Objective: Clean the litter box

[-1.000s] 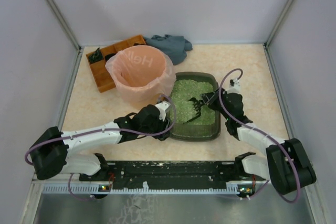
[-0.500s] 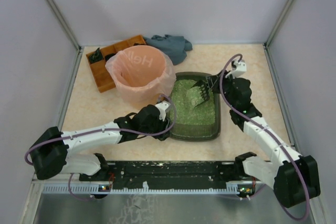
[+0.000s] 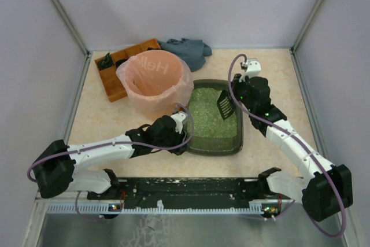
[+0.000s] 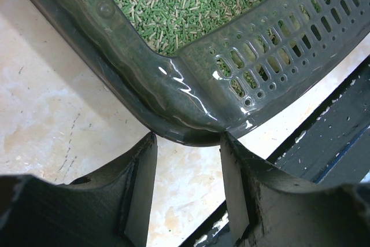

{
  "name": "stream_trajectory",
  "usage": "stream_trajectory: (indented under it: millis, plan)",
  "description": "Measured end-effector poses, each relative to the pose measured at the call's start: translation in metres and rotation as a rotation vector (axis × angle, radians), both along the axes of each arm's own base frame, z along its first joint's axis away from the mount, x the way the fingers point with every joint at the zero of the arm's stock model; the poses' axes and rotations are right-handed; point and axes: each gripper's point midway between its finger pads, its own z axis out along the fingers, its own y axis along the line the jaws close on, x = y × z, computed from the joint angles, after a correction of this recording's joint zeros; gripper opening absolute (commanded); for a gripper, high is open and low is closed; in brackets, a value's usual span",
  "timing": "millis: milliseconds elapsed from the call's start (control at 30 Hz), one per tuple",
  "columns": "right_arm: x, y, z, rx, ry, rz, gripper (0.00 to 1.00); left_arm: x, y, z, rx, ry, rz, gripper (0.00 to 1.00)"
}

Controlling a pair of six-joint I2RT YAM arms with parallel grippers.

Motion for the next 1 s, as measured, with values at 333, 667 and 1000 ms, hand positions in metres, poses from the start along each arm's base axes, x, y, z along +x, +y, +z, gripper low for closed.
stream_trajectory:
  millis: [333,667,1000]
  plan:
    - [-0.01,0.021,-0.021,-0.204,0.101,0.08,0.0,0.0,0.0,0.0,0.001,-0.002,-0.002,0.52]
    - [-0.028,0.036,-0.055,-0.21,0.233,0.201,0.0,0.0,0.0,0.0,0.002,-0.003,-0.004,0.52]
    - [-0.027,0.046,-0.085,-0.158,0.34,0.2,0.0,0.0,0.0,0.0,0.002,-0.004,-0.005,0.51]
